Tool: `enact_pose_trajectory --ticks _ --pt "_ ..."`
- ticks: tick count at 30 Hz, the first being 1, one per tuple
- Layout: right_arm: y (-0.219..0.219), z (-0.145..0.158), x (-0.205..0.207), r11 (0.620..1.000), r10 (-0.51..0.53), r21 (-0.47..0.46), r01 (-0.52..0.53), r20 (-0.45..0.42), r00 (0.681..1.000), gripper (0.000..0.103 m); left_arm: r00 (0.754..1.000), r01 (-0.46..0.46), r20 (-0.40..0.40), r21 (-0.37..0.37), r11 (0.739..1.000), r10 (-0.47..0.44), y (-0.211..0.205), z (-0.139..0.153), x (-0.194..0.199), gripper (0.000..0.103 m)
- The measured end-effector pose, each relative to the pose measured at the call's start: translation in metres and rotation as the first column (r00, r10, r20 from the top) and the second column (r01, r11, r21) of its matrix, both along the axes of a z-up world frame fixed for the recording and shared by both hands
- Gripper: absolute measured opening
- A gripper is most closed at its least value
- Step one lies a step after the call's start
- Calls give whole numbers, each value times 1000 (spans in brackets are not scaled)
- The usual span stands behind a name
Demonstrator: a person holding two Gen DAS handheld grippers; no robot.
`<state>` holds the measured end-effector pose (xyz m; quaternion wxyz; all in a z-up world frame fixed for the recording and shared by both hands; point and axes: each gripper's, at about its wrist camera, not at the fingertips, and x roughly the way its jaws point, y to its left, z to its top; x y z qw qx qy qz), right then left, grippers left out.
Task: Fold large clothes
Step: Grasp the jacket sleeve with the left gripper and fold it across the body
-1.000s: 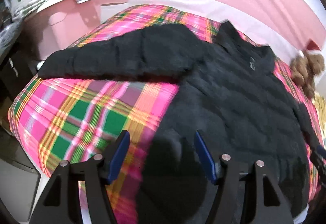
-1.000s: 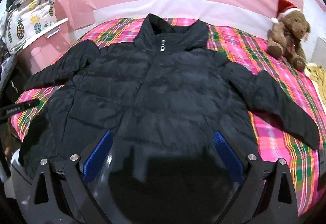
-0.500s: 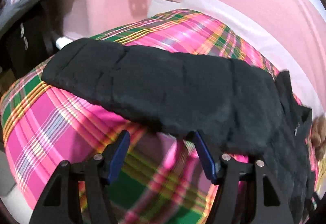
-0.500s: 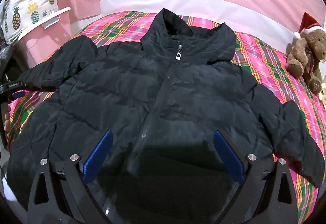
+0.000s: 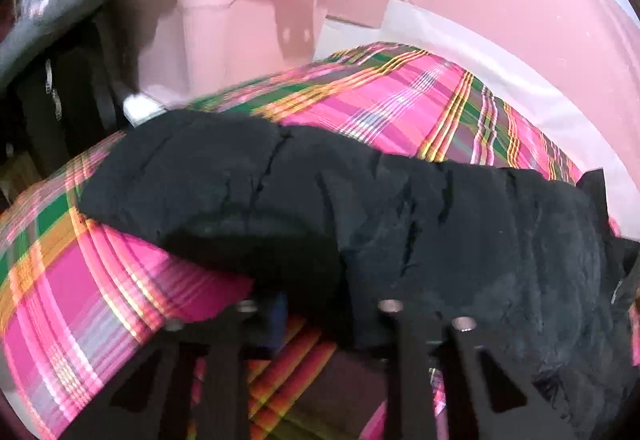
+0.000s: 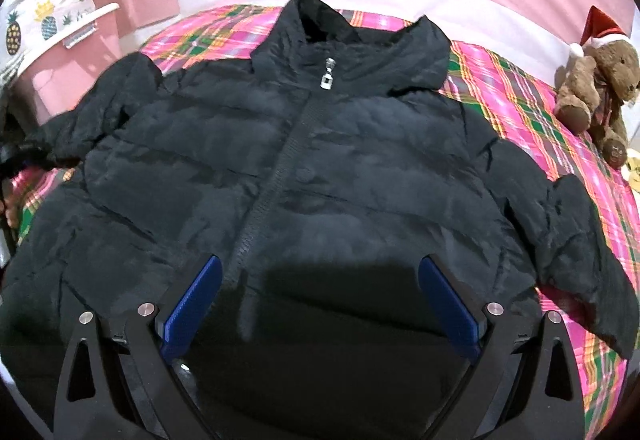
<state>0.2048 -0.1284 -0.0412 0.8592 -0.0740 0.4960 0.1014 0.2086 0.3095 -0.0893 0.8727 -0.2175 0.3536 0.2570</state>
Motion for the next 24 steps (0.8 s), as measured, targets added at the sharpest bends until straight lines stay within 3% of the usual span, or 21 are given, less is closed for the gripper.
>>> enact_pose_trajectory --ticks 4,11,15,18,24 --pt "-8 2 -5 1000 -13 -10 13 12 1000 99 998 40 43 47 998 -42 -9 34 -4 12" --pt "-25 11 -20 999 -35 -21 36 39 999 98 966 159 173 178 971 -190 -55 136 -22 11" --pt "-42 21 -26 997 -75 13 74 57 996 98 923 259 232 211 942 -306 -99 180 -14 11" --pt "-57 28 -30 993 -114 41 111 67 991 98 882 350 255 212 912 -397 -138 198 1 11" --pt "-90 35 -38 981 -177 98 168 83 981 98 784 547 231 180 817 -576 -223 194 40 12"
